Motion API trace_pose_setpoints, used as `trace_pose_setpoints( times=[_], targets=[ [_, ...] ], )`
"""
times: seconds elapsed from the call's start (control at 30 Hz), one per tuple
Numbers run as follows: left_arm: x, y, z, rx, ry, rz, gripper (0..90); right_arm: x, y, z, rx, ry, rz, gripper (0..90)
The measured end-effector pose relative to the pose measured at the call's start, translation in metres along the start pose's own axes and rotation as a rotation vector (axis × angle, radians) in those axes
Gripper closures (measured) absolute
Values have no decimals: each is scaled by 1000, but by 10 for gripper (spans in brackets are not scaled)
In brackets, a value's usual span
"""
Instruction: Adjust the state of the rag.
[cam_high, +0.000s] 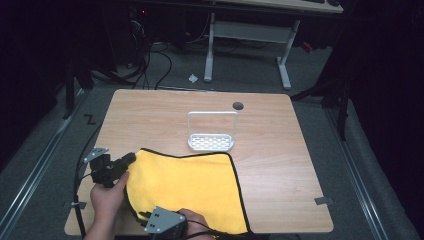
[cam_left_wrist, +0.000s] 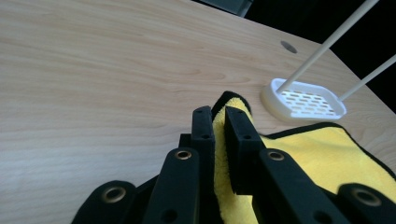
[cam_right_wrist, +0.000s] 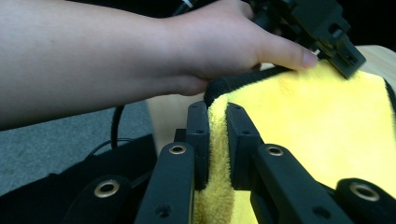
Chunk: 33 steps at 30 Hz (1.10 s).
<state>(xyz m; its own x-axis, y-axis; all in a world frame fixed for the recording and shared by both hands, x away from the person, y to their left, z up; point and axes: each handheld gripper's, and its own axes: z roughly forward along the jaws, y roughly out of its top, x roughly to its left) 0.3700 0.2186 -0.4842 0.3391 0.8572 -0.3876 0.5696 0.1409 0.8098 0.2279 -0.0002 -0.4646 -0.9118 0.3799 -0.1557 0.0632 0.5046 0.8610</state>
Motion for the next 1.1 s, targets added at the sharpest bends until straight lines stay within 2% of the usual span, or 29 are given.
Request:
trace_pose_setpoints(
  times=[0.2,0.33,0.47,0.63,0.8,0.97,1.1],
  targets=[
    [-34,5,27,9,-30,33,826,-22,-20,-35,5,-71,57,817],
    [-59,7,48,27,-46,58,825,-35,-39,-56,21,-119,92,816],
    [-78,5,66,42,-48,65,824,-45,-60,-75,40,-159,124,816],
    [-100,4,89,66,-54,77,824,-54,-82,-92,64,-192,158,814],
    [-121,3,112,104,-66,113,822,-62,-99,-105,84,-213,187,811],
    [-136,0,129,139,-77,134,816,-69,-113,-116,101,-228,220,805],
    [-143,-4,140,167,-81,140,809,-71,-122,-120,112,-238,236,788]
  ],
)
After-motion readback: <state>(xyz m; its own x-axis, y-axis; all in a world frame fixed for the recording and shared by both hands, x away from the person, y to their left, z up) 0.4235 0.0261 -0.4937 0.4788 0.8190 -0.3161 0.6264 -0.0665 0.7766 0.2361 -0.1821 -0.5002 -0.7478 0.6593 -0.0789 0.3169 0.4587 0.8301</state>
